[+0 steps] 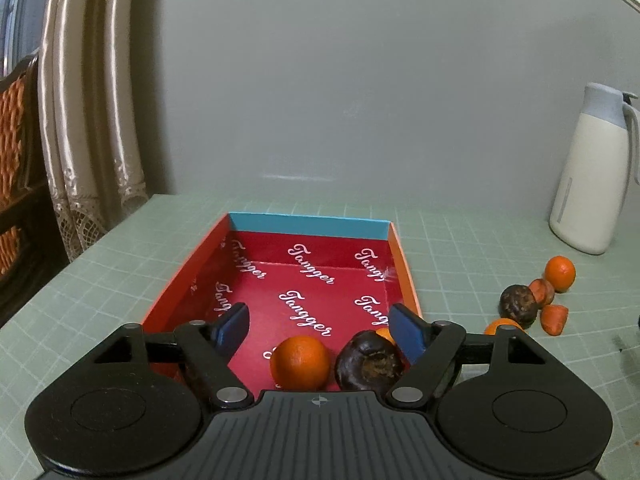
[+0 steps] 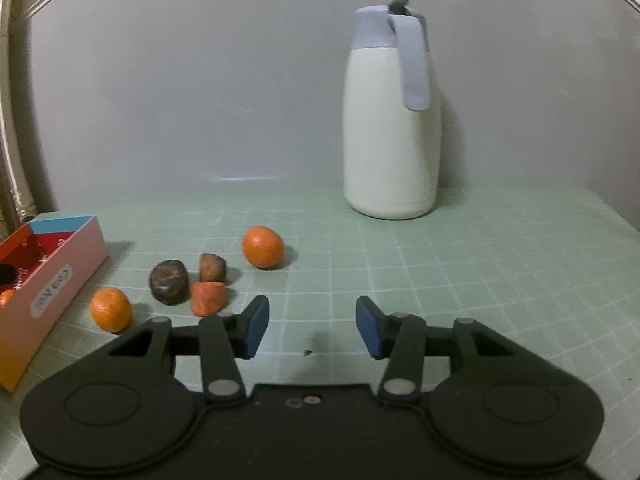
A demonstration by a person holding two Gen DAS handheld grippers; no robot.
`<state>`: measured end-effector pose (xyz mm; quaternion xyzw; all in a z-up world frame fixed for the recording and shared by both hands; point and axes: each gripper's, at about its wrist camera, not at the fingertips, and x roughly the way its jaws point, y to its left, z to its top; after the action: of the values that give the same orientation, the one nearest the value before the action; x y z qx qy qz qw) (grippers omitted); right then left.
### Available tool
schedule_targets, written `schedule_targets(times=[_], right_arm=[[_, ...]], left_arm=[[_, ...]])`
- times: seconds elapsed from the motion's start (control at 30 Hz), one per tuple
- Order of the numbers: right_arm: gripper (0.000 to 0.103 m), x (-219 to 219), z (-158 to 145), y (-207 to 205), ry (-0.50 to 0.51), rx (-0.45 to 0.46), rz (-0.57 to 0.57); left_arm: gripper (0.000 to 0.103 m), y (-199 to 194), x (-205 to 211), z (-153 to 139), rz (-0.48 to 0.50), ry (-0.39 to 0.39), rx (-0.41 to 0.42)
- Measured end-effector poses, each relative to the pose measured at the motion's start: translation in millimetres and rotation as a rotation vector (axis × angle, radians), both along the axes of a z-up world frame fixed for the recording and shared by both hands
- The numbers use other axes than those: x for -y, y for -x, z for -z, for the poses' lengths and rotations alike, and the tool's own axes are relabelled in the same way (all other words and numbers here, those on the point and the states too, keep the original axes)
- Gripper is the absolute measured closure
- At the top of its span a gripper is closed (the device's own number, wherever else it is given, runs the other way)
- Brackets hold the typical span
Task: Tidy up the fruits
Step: 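Move the right gripper to the pile and close on the orange-red kumquat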
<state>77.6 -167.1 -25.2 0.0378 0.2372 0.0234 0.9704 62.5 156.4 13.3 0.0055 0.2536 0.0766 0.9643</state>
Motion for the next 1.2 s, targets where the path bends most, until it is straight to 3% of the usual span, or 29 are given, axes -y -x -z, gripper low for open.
schedule_targets(times=[0.67,1.2], right_arm=[[0.057,-51.7,5.9,-21.1,0.001,-0.002,-0.089],[0.059,-83.1,21.1,-60.5,0.017,-0.059,-0.085]], left_arm=[[0.027,11.3,-28.4,1.8,-0.052,-0.019,-0.003],[0.027,25.1,-55.2,-2.5,-0.076,-0.036,0.039]])
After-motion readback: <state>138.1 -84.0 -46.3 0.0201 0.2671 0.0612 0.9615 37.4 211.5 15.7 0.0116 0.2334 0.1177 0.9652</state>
